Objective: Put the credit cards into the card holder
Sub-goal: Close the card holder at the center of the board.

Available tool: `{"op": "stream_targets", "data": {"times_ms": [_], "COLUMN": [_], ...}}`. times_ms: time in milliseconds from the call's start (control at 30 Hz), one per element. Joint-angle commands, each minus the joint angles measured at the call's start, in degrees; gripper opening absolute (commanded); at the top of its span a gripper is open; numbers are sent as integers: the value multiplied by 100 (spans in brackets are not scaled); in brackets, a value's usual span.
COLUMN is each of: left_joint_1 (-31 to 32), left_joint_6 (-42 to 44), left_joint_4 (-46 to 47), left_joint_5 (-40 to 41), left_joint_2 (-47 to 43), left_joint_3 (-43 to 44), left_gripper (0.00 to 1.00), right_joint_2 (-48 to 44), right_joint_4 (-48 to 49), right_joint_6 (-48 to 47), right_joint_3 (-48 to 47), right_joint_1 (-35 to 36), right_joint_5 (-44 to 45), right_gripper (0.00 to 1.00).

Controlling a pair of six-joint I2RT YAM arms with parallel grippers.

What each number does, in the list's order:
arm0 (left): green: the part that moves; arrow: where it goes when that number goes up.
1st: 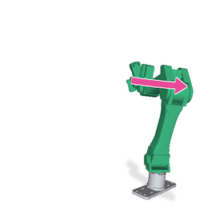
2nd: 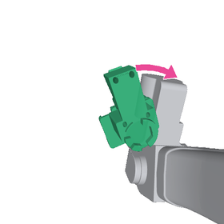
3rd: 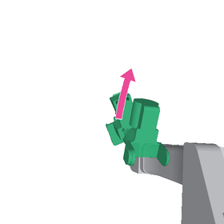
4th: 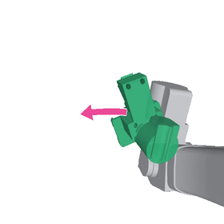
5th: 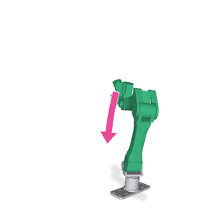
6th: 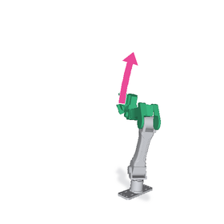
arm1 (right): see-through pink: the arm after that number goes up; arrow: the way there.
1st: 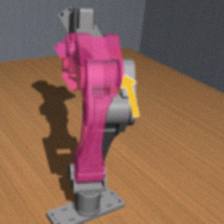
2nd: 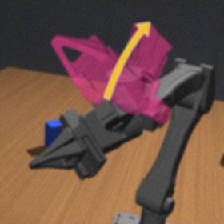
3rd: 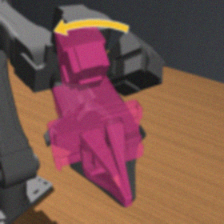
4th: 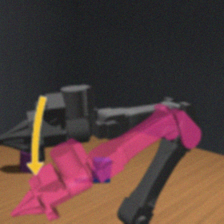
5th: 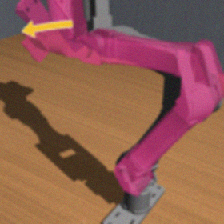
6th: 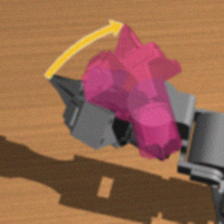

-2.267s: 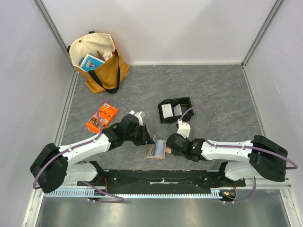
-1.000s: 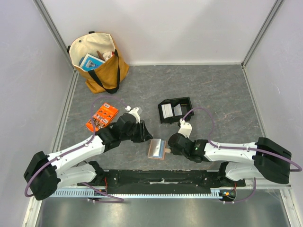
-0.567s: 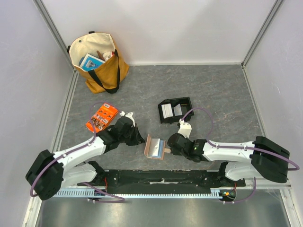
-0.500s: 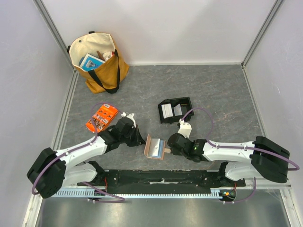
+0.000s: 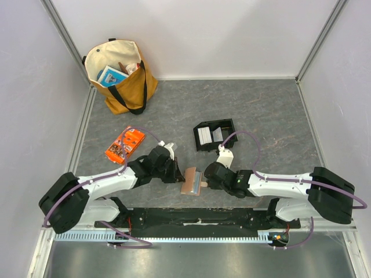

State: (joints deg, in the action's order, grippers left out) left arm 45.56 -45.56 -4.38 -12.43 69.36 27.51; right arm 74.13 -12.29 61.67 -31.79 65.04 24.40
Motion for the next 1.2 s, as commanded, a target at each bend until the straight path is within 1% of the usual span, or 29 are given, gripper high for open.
{"op": "stream_targets", "data": {"times_ms": [0,267,467,567,700,800,833,867,900,1000,1067,1167], "left_joint_1": [198,480,594,638,700,708,700,700,700,717,700,709], "left_joint_6": [91,-146,-164,-242,-295,-331,-339,-339,-339,-339,-331,-331], "left_joint_4": [297,412,412,421,421,421,412,421,412,421,421,421], "left_joint_5": [-111,205,337,416,478,522,522,522,496,504,531,566], "left_joint_2": [288,543,956,1070,1071,1018,1000,1018,1018,1035,1027,1035], "left_joint_3": [202,202,290,282,238,159,141,132,123,123,123,176], "left_gripper": [2,2,2,2,2,2,2,2,2,2,2,2], "right_joint_2": [-39,-48,163,417,997,1156,1122,1060,964,578,288,-195], "right_joint_4": [227,412,631,702,763,825,860,886,913,869,808,650], "right_joint_6": [3,-41,-155,-199,-190,-234,-278,-322,-392,-489,-542,-665], "right_joint_3": [-249,-301,-451,-608,-811,-882,-873,-855,-855,-803,-741,-636], "right_joint_1": [-9,-8,-8,-8,-8,-8,0,-8,-8,-17,-61,-96], "right_joint_5": [3,-120,-348,-454,-673,-744,-761,-753,-753,-665,-665,-586], "right_gripper": [5,5,5,5,5,7,8,12,20,31,42,42]}}
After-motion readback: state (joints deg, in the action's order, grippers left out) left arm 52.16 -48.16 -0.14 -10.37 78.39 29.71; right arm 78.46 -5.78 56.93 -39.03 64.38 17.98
